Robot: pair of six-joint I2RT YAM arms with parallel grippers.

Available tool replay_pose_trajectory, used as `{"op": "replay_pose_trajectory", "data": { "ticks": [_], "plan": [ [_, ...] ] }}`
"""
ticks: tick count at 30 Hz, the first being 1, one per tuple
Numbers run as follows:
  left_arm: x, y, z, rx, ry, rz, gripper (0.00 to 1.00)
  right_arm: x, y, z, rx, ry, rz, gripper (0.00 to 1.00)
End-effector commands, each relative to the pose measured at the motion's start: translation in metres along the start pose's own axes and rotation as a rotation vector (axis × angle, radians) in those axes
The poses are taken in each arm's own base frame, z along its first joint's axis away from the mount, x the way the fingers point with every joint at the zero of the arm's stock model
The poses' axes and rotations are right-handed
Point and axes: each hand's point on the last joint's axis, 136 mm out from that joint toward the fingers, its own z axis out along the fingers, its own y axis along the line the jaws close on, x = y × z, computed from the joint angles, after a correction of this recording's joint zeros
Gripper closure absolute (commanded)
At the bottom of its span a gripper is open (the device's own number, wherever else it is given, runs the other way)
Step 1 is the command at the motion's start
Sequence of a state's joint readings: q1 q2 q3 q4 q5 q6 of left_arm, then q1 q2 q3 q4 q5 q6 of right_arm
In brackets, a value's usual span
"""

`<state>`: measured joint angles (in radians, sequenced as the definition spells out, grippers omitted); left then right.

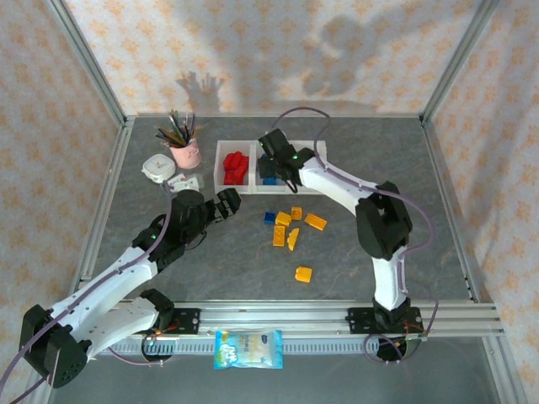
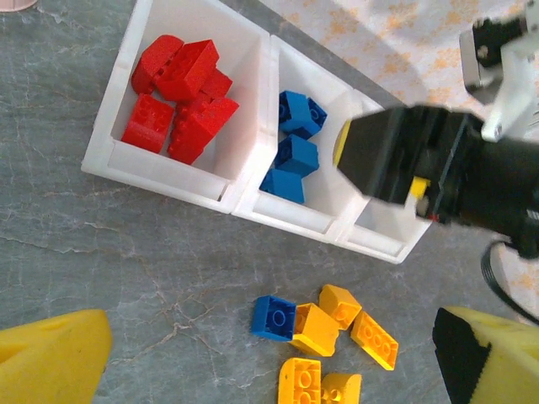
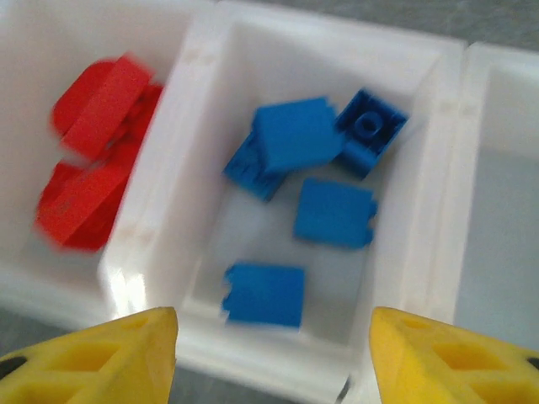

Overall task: Sort the legos into containers by color
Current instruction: Place the lego in the container, then pick up the lego from the center of the table.

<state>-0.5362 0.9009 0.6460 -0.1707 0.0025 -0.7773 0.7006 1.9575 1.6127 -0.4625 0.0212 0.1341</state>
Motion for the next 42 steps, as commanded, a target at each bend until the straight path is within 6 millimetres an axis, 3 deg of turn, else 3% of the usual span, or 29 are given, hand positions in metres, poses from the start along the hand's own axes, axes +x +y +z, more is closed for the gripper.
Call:
{"op": "replay_pose_trajectory", "data": {
  "ticks": [1,6,16,24,29,42],
  "plan": [
    [0.005,0.013,-0.008,-0.028,0.003,-0.008,0.01,0.023,0.026,-0.029,-0.086,0.041,-0.096,0.38],
    [0.008,0.024,-0.016,-0.045,-0.008,-0.029,0.01,0.067,0.037,-0.023,-0.081,0.158,-0.173,0.37],
    [0.013,0.035,-0.024,-0.068,-0.012,-0.045,0.01,0.095,0.048,0.010,-0.030,0.249,-0.269,0.30],
    [0.014,0.040,-0.024,-0.079,-0.015,-0.046,0.01,0.119,0.043,0.035,0.002,0.314,-0.301,0.27],
    [0.015,0.041,-0.025,-0.084,-0.014,-0.044,0.01,0.134,0.042,0.034,-0.006,0.342,-0.310,0.27],
    [0.010,0.045,-0.029,-0.112,-0.030,-0.045,0.01,0.164,0.058,0.000,-0.007,0.397,-0.357,0.31]
  ]
}}
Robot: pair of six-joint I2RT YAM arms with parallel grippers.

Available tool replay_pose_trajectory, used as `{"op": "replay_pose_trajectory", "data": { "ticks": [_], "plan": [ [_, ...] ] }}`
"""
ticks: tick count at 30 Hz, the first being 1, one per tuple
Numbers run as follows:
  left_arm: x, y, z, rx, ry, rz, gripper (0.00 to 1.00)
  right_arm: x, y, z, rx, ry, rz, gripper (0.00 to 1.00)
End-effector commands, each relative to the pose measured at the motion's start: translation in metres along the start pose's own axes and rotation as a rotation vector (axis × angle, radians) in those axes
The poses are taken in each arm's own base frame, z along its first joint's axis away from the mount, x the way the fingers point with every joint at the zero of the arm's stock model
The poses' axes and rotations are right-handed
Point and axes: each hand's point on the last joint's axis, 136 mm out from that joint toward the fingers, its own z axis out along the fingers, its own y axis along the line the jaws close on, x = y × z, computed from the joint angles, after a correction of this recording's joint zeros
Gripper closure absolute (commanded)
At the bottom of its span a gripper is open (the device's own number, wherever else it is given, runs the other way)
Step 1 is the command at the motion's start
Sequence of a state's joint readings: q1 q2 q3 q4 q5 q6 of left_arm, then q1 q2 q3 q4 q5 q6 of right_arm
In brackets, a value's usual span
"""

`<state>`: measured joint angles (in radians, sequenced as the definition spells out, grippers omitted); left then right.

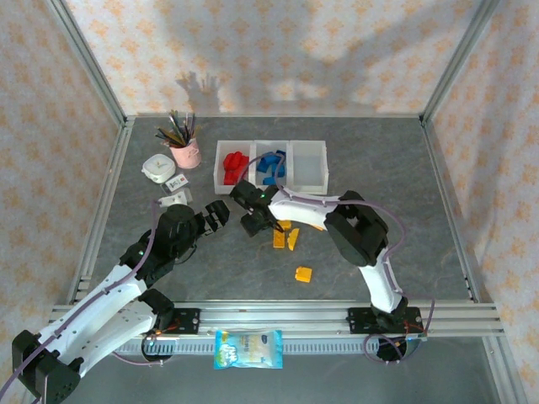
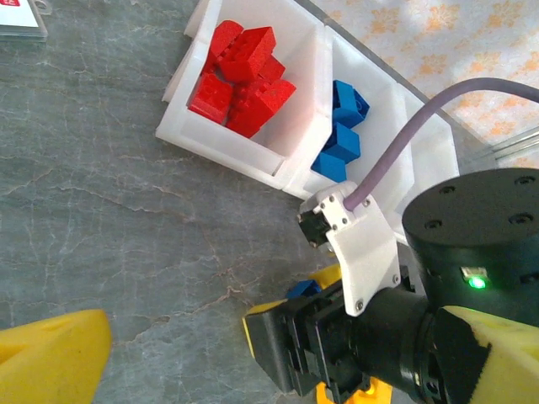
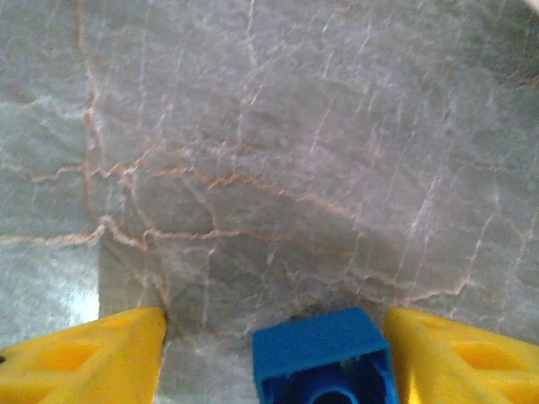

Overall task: Sort the legos into containers by color
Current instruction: Pick up the lego from the center of the table, then place the lego in the container.

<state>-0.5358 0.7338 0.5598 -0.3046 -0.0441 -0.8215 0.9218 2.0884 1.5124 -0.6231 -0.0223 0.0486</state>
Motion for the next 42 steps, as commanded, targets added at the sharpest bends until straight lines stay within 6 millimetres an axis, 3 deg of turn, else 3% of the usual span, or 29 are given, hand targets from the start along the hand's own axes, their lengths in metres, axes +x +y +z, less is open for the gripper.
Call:
{"op": "replay_pose_trajectory", "data": {
  "ticks": [1,5,14,20,28,36,42],
  "plan": [
    [-0.006,0.010,-0.006,-0.040,-0.032,-0.015,0.01,0.017,0.000,-0.022,0.016,0.029,-0.005,0.32],
    [-0.005,0.012,-0.007,-0.037,-0.036,-0.020,0.01,0.024,0.003,-0.019,0.016,0.036,-0.003,0.38],
    [-0.002,0.012,-0.004,-0.034,-0.025,-0.024,0.01,0.003,-0.003,-0.008,0.085,-0.027,0.063,0.51],
    [-0.001,0.013,-0.004,-0.035,-0.022,-0.019,0.01,0.001,-0.003,-0.007,0.074,-0.031,0.075,0.61],
    [-0.005,0.006,-0.004,-0.018,-0.024,-0.013,0.01,-0.017,-0.012,-0.034,0.027,-0.101,0.115,0.68],
    [-0.015,-0.012,0.002,0.016,-0.034,0.011,0.01,-0.069,-0.060,-0.082,0.008,-0.237,0.242,0.67],
    [-0.020,-0.034,0.016,0.070,-0.025,0.014,0.01,-0.109,-0.116,-0.079,0.101,-0.295,0.345,0.66]
  ]
}}
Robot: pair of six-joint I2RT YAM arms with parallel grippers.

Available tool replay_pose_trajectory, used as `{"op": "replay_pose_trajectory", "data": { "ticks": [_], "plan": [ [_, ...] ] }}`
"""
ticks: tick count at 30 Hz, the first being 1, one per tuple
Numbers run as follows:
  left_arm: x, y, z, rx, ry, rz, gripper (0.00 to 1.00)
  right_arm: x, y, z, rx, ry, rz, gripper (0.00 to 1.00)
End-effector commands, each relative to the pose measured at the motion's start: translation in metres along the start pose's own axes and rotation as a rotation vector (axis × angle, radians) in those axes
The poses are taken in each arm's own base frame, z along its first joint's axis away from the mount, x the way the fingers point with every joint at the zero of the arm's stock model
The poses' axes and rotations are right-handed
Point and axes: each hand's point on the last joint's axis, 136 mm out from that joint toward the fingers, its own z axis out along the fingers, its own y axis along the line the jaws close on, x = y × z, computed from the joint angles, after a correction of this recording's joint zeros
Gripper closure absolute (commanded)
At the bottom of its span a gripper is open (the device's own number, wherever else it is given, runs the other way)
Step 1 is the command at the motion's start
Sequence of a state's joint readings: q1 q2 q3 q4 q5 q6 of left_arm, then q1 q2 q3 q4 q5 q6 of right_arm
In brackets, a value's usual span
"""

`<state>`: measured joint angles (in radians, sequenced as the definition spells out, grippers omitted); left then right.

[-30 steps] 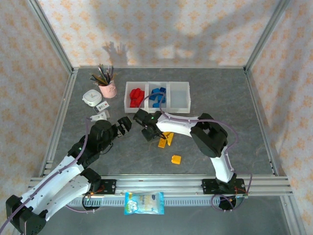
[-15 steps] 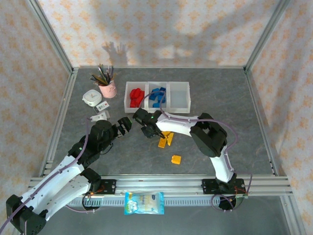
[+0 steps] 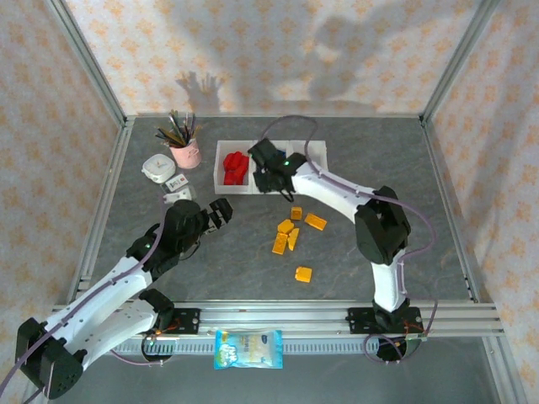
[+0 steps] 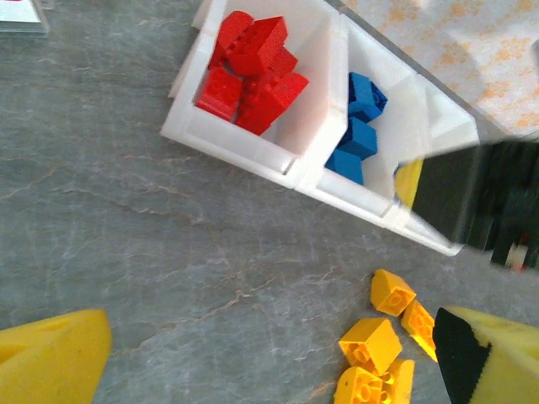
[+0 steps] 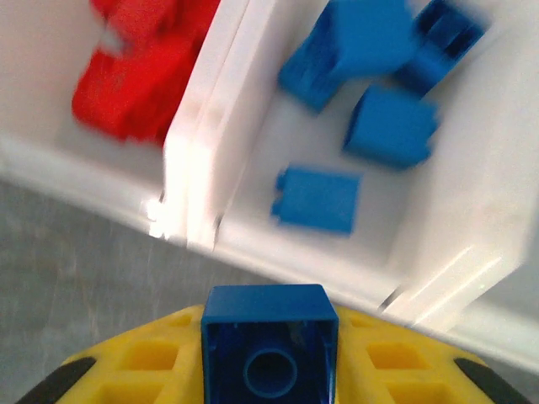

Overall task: Sort the legos into containers by color
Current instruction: Place the lego in the container.

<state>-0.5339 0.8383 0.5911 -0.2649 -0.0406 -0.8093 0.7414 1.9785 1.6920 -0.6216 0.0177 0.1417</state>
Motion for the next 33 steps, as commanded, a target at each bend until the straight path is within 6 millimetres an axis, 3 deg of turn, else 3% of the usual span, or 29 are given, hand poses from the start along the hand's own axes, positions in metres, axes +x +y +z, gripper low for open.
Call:
{"op": "replay_pose_trajectory", "data": {
  "ticks": [1,7,10,17,24,28,33],
  "plan": [
    [-0.023,-0.032,0.001,0.101,-0.049,-0.003,0.01,-0.025,-0.023,0.014,0.078,-0.033,0.037,0.66],
    [-0.024,-0.044,0.014,0.114,-0.033,0.013,0.01,-0.063,-0.032,0.041,0.107,-0.092,0.074,0.66],
    [-0.024,-0.046,0.017,0.117,-0.028,0.014,0.01,-0.072,-0.036,0.053,0.118,-0.086,0.084,0.57],
    [-0.025,-0.044,0.014,0.114,-0.036,0.018,0.01,-0.082,-0.033,0.025,0.075,-0.140,0.104,0.43],
    [-0.021,-0.044,0.011,0.123,-0.019,0.026,0.01,-0.055,-0.051,-0.009,0.097,-0.156,0.133,0.39],
    [-0.015,-0.046,0.008,0.147,-0.004,0.022,0.01,-0.028,-0.070,-0.031,0.127,-0.160,0.177,0.37],
    [-0.002,-0.047,0.008,0.170,0.021,0.006,0.01,0.012,-0.084,-0.045,0.130,-0.125,0.217,0.35]
  ]
}}
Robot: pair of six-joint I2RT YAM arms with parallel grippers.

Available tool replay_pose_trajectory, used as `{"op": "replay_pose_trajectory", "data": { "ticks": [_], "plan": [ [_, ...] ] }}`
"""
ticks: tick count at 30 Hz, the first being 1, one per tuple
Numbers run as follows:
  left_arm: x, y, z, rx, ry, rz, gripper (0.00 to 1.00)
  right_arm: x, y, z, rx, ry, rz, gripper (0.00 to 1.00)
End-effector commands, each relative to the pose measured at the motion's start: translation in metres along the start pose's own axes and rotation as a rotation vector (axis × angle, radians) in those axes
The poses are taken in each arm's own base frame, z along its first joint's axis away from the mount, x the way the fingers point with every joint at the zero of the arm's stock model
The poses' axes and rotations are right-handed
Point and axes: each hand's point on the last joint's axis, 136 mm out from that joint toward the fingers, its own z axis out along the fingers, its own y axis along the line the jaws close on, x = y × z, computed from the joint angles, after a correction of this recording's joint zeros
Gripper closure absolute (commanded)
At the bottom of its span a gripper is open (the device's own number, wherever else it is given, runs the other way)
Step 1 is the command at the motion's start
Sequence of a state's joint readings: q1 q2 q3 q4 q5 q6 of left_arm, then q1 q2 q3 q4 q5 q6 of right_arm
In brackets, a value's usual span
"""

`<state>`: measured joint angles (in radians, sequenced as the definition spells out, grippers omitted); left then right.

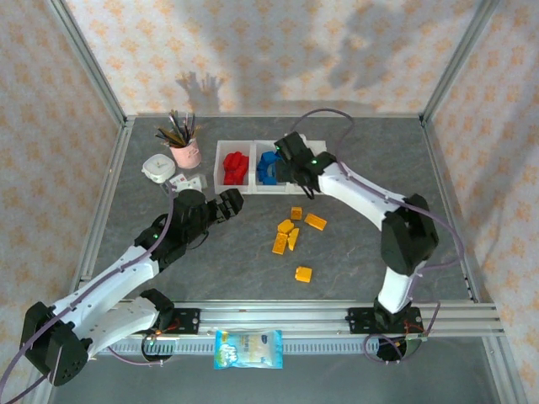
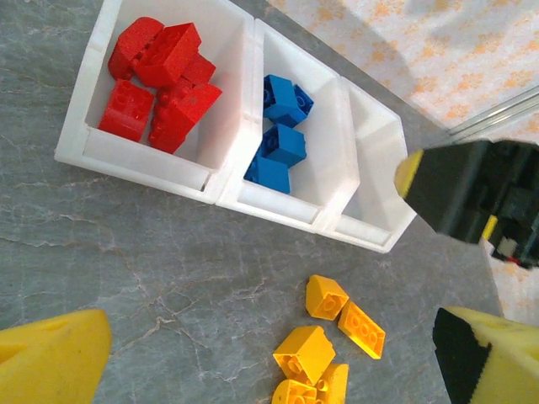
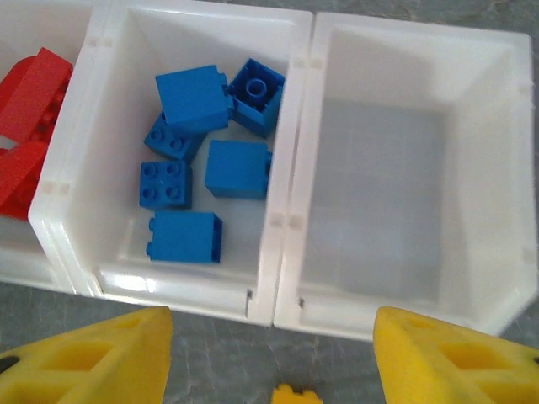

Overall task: Sort the legos into containers by color
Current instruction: Place the lego in the container, then pick up the lego from the center of the table.

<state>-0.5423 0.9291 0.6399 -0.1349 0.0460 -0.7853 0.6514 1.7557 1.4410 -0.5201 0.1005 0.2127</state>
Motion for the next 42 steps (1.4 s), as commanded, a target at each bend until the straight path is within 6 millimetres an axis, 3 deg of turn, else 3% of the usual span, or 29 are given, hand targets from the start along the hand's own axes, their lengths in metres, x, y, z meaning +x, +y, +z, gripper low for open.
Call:
{"op": "replay_pose_trajectory", "data": {
  "ticks": [1,6,14,20,27,31,42],
  "plan": [
    [0.007,-0.007,-0.001,0.046,0.011,-0.010,0.01,0.010,-0.021,-0.012,0.032,-0.017,0.067,0.35],
    [0.021,-0.008,0.003,0.076,0.026,-0.044,0.01,0.048,-0.030,-0.016,-0.009,0.038,0.108,0.33],
    [0.041,-0.016,0.012,0.094,0.063,-0.059,0.01,0.108,-0.042,0.001,-0.095,0.155,0.170,0.29],
    [0.054,-0.025,0.017,0.105,0.086,-0.051,0.01,0.126,-0.054,0.019,-0.116,0.185,0.211,0.25],
    [0.062,-0.030,0.023,0.097,0.109,-0.038,0.01,0.127,-0.051,0.036,-0.144,0.191,0.163,0.23],
    [0.062,-0.030,0.024,0.093,0.106,-0.035,0.01,0.142,-0.052,0.042,-0.140,0.233,0.152,0.23],
    [0.065,-0.029,0.027,0.085,0.121,-0.025,0.01,0.179,-0.044,0.015,-0.207,0.299,0.140,0.30]
  ]
}}
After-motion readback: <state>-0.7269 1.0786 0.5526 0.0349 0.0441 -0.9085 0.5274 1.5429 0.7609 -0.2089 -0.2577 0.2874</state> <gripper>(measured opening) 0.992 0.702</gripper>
